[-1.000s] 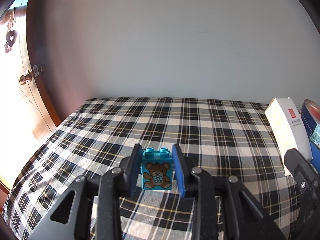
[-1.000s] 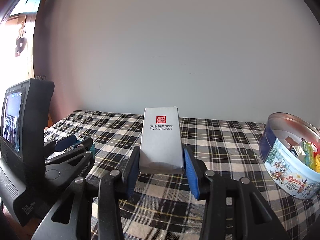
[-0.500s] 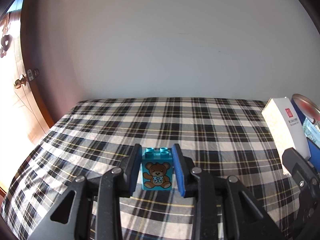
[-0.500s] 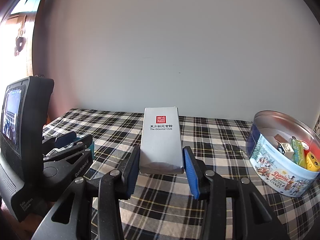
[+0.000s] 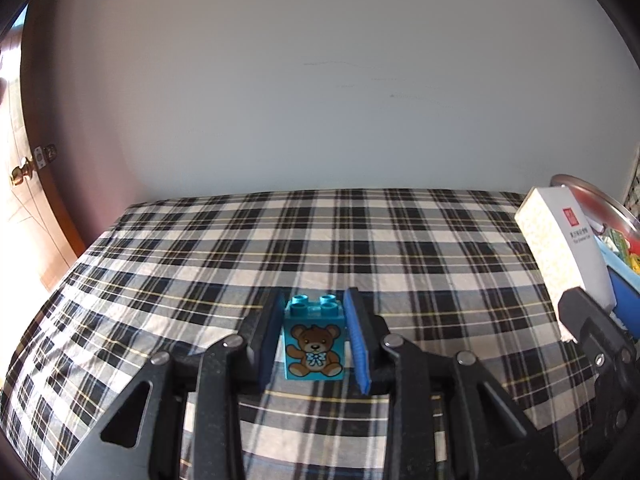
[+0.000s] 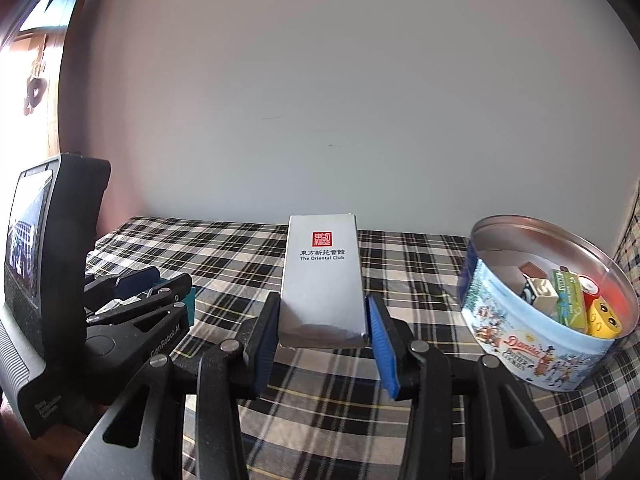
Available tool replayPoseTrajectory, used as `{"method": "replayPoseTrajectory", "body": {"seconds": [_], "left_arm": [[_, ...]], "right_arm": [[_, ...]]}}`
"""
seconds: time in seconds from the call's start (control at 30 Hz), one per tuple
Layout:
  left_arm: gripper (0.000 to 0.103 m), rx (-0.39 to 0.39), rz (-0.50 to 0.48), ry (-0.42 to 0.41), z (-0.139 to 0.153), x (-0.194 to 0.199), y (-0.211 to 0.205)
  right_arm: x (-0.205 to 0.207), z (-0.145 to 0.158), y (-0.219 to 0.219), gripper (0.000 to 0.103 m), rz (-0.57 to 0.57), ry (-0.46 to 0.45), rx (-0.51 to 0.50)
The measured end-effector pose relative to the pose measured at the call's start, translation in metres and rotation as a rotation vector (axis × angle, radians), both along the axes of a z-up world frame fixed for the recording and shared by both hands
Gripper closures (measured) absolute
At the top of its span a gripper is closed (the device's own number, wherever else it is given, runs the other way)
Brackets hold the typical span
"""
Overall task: Organize rigid objects
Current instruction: 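Lift the teal block and white box with both grippers and carry them toward the tin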
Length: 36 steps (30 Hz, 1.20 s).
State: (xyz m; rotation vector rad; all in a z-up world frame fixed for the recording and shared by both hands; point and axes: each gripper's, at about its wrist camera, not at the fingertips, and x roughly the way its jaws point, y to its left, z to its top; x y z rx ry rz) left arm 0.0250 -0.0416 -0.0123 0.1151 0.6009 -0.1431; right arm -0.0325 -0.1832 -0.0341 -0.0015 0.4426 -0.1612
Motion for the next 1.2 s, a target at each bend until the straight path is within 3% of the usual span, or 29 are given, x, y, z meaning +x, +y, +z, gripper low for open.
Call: {"method": "replayPoseTrajectory", "body": {"seconds": [1.2], "left_arm": [[0.073,-0.002,-0.15,-0.023,0.012,-0.035,-0.102]], "right_arm": [[-0.057,0.015,-0.079,0.058,-0.12,-0.064,-0.036]]}}
